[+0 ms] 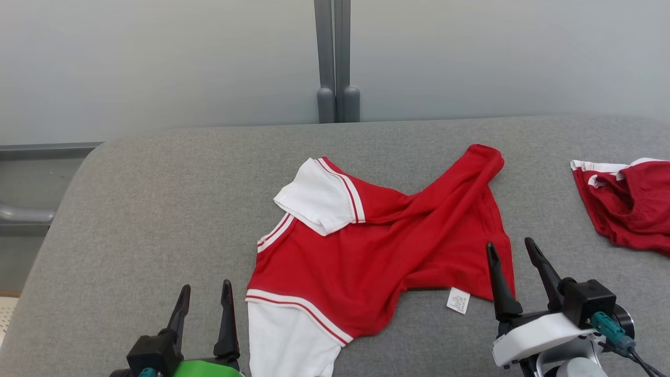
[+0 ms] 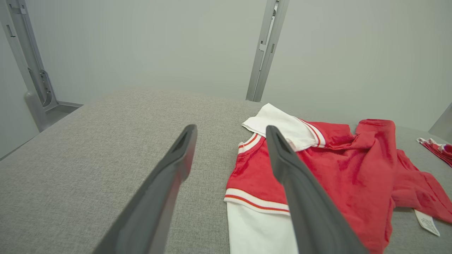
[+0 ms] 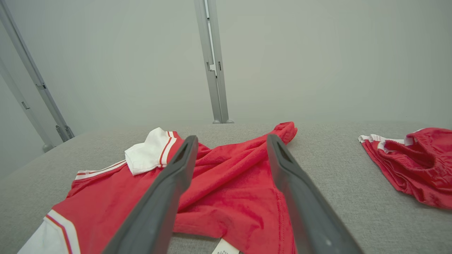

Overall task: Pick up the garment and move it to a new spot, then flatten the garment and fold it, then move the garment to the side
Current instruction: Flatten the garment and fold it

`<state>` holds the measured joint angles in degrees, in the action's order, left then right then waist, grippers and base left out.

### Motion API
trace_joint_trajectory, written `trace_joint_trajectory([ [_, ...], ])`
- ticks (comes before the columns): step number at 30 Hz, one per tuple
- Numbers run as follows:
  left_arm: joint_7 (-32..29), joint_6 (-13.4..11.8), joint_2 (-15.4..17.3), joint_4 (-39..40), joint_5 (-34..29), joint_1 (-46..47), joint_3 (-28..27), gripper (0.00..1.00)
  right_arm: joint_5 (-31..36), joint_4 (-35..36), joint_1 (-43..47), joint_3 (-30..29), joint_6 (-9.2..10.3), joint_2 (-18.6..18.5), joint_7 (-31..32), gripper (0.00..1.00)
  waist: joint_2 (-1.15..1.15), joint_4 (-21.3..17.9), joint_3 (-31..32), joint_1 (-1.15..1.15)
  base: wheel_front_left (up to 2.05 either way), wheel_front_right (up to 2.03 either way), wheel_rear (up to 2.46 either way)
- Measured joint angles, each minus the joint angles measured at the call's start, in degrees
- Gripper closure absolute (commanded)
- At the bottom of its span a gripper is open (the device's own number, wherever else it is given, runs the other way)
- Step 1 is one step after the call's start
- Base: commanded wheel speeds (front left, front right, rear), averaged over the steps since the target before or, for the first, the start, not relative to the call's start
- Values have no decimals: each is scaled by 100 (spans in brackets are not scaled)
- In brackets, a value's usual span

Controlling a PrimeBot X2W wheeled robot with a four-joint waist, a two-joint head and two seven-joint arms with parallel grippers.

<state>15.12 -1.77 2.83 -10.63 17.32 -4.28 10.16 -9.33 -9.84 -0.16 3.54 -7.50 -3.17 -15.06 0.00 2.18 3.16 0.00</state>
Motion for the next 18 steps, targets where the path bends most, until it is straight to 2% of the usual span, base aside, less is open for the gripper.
trace_joint_trajectory([
  [7,-51,73,1,-313,-48,-4,133,0,40,-29,-1,-31,0,12,0,0,0,50,-38,0,0,0,0],
  [18,-1417,201,94,-844,138,-356,432,0,40,-94,-10,-41,0,20,0,0,0,135,-110,0,0,0,0],
])
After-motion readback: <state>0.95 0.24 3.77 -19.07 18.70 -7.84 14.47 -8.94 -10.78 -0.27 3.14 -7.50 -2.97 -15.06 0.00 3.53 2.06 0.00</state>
